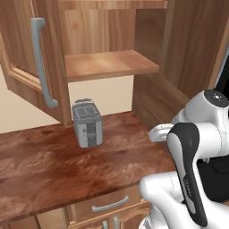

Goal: Open the cabinet. Pick the bar soap and place it next to the sink. Then close the cabinet.

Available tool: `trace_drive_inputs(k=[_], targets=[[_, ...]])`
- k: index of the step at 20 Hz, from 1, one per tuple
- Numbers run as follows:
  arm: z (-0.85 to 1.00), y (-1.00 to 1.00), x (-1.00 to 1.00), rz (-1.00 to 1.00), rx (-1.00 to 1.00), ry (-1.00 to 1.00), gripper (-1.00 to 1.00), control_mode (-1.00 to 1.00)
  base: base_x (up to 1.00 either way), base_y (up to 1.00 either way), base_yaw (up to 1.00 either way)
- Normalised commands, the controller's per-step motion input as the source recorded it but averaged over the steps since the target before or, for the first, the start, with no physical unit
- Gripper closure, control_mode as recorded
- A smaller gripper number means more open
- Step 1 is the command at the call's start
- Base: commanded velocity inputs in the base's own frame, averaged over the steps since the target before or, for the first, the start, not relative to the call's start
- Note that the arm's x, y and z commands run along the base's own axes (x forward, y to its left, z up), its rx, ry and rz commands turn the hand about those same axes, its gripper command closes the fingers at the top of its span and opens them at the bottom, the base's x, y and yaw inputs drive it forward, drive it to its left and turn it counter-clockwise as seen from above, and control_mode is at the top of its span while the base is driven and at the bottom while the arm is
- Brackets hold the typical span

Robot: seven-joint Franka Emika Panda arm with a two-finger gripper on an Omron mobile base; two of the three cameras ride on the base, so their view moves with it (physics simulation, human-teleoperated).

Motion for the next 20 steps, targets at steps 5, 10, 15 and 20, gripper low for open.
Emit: trace_drive_inputs(k=[5,10,15,20], targets=[[0.0,0.0,0.0,0.0,0.0,0.0,-1.0,1.0,0.0,0.86,0.14],[0.0,0.0,0.0,0.0,0.0,0.0,-1.0,1.0,-0.02,0.69,0.11],[0.0,0.0,0.0,0.0,0.0,0.0,-1.0,1.0,-0.78,0.33,0.04],[0.0,0.0,0.0,0.0,0.0,0.0,-1.0,1.0,-0.91,0.17,0.08]])
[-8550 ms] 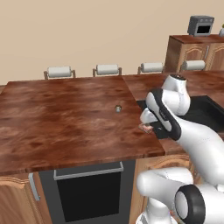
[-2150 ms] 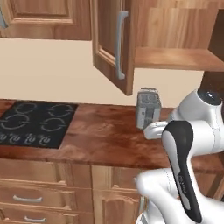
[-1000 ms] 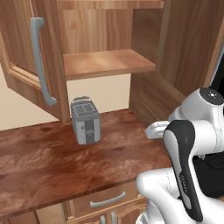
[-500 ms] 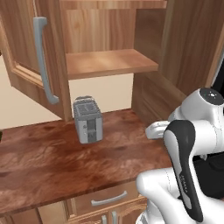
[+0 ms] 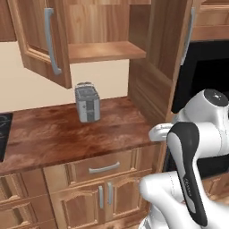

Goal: Open the cabinet. Pick the bar soap and place it next to the sink. Then close the cabinet.

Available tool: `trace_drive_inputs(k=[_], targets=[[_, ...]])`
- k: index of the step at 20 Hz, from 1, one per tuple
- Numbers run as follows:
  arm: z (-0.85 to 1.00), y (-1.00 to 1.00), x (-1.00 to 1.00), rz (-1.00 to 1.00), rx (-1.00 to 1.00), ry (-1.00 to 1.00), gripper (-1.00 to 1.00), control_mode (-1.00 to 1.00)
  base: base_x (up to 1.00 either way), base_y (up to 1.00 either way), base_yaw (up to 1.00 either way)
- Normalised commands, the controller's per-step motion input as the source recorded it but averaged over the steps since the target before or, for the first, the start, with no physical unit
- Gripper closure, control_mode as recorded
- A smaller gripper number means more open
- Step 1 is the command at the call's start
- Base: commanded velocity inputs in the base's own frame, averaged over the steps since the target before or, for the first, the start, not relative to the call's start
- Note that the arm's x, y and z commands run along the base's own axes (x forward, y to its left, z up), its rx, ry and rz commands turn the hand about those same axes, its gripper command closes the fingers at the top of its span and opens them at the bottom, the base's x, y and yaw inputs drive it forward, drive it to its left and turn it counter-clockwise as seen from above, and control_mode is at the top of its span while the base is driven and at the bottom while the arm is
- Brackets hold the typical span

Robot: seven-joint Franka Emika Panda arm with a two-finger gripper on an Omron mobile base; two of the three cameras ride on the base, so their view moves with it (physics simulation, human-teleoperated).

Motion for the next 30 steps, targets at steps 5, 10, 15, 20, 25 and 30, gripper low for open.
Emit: trace_drive_inputs(k=[5,10,15,20,25,30], targets=[[0.0,0.0,0.0,0.0,0.0,0.0,-1.0,1.0,0.37,0.41,0.0],[0.0,0.0,0.0,0.0,0.0,0.0,-1.0,1.0,0.86,0.62,0.03],[0.0,0.0,0.0,0.0,0.0,0.0,-1.0,1.0,0.49,0.13,0.04],[0.0,0.0,0.0,0.0,0.0,0.0,-1.0,1.0,0.26,0.0,0.0],[0.0,0.0,0.0,0.0,0.0,0.0,-1.0,1.0,0.61,0.03,0.0],[0.0,0.0,0.0,0.0,0.0,0.0,-1.0,1.0,0.64,0.1,0.0]])
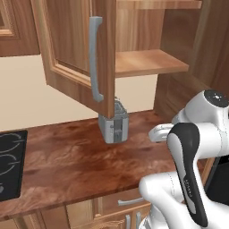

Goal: Open the cabinet. Pick the bar soap and place it next to the sink. Then close the cabinet.

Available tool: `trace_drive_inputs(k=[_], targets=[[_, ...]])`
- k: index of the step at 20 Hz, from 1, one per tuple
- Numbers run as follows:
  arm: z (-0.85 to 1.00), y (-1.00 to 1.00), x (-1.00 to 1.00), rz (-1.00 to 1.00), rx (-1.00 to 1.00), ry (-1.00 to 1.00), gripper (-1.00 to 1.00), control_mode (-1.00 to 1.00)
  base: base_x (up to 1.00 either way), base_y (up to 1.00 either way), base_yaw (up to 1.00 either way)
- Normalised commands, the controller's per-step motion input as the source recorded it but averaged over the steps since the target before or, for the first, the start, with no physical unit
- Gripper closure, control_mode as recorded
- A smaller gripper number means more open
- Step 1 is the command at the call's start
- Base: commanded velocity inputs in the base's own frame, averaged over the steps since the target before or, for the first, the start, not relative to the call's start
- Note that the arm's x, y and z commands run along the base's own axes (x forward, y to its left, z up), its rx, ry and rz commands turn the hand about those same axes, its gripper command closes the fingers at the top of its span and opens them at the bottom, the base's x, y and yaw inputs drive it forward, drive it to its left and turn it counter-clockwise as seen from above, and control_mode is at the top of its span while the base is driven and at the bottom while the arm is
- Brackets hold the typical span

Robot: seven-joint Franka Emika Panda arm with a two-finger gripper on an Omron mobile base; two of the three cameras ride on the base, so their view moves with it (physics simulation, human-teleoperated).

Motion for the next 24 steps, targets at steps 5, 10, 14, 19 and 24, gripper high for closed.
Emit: trace_drive_inputs(k=[5,10,14,19,24], targets=[[0.0,0.0,0.0,0.0,0.0,0.0,-1.0,1.0,0.09,0.04,0.0],[0.0,0.0,0.0,0.0,0.0,0.0,-1.0,1.0,0.0,0.0,0.0],[0.0,0.0,0.0,0.0,0.0,0.0,-1.0,1.0,0.0,0.0,0.0],[0.0,0.0,0.0,0.0,0.0,0.0,-1.0,-1.0,0.0,0.0,0.0],[0.0,0.0,0.0,0.0,0.0,0.0,-1.0,-1.0,0.0,0.0,0.0]])
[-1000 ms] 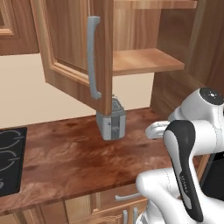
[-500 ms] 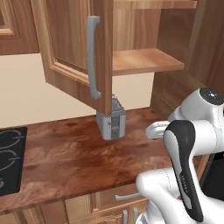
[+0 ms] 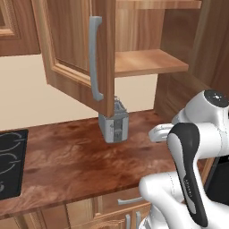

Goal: Open the cabinet. Pick the bar soap and place it next to the sink. Then close the cabinet.

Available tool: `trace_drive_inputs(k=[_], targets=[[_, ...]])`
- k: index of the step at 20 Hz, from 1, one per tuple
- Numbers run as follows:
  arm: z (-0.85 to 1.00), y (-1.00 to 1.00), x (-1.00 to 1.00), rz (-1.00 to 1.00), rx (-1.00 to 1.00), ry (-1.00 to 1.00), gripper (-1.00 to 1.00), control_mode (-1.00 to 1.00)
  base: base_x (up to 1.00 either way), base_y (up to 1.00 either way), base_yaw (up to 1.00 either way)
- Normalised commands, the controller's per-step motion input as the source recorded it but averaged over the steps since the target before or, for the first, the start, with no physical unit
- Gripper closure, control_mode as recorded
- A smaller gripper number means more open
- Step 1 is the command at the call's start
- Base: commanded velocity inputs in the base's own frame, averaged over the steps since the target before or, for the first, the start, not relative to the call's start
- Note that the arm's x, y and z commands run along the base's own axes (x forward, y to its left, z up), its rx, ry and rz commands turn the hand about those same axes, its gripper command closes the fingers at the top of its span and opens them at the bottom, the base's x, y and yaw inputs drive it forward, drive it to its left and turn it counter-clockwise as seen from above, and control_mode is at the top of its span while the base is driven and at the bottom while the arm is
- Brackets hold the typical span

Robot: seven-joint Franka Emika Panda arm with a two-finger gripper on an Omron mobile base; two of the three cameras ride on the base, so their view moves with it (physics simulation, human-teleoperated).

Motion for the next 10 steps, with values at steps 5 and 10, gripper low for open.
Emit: trace_drive_inputs(k=[5,10], targets=[[0.0,0.0,0.0,0.0,0.0,0.0,-1.0,-1.0,0.0,0.0,0.0],[0.0,0.0,-0.02,0.0,0.0,0.0,-1.0,-1.0,0.0,0.0,0.0]])
